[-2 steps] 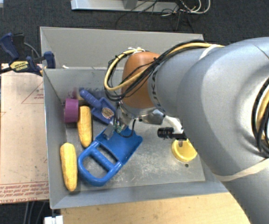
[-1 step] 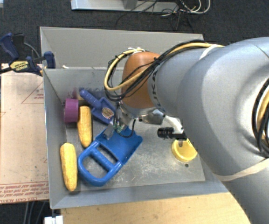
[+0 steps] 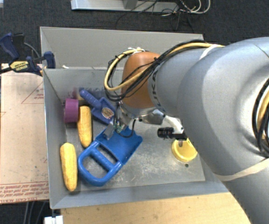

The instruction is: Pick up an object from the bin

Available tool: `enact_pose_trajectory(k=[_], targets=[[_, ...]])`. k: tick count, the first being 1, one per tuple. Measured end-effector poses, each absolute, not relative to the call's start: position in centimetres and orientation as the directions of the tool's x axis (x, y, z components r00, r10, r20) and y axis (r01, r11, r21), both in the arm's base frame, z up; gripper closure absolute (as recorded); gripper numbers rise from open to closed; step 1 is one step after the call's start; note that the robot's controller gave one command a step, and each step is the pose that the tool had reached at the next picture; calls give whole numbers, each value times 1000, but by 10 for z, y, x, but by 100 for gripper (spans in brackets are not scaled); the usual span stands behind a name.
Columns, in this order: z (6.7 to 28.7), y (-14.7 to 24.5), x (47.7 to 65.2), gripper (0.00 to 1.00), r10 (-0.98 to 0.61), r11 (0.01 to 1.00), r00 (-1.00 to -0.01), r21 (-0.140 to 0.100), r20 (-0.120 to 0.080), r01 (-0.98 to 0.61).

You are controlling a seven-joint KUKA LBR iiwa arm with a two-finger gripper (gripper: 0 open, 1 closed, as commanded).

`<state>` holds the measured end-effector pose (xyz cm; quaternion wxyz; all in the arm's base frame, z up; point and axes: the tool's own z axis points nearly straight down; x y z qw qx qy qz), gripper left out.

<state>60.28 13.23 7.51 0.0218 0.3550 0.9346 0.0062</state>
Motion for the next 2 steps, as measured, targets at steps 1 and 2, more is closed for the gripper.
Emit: enact_pose_trajectory(k=[1,2], targets=[[75,132,603,100,664,748,-747,27,-37,663],[75,132,603,100,664,748,-747,27,-37,663]])
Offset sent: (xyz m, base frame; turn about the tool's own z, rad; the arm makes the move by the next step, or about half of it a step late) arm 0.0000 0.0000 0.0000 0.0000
